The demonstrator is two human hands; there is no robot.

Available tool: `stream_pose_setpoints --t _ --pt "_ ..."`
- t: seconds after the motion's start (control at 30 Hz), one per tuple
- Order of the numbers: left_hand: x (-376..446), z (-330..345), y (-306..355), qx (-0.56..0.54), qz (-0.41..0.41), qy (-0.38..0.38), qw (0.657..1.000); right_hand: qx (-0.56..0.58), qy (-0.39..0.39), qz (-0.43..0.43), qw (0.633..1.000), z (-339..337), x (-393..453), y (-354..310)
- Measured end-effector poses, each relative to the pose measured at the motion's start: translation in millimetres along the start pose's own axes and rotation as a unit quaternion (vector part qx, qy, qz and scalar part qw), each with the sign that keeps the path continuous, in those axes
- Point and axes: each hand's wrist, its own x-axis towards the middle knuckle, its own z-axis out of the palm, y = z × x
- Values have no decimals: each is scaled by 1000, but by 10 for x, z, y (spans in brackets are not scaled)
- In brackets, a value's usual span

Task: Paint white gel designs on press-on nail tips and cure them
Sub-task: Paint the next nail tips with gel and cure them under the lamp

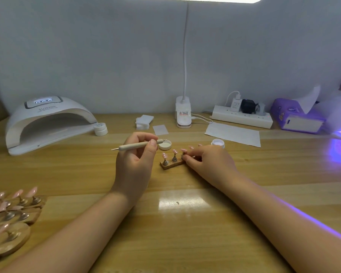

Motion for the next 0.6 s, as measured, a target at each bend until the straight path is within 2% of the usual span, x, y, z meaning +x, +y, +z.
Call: stream_pose_setpoints --t 0.23,0.43,0.6 --pt "-25 21 26 20 34 -16 999 -27 41 -49 998 33 -42 -30" --pt "-47 20 36 22 60 -40 997 28 88 -56 994 15 -93 -46" --pt "-29 13 76 17 78 -7 997 119 106 -40 986 -35 -104 -76"
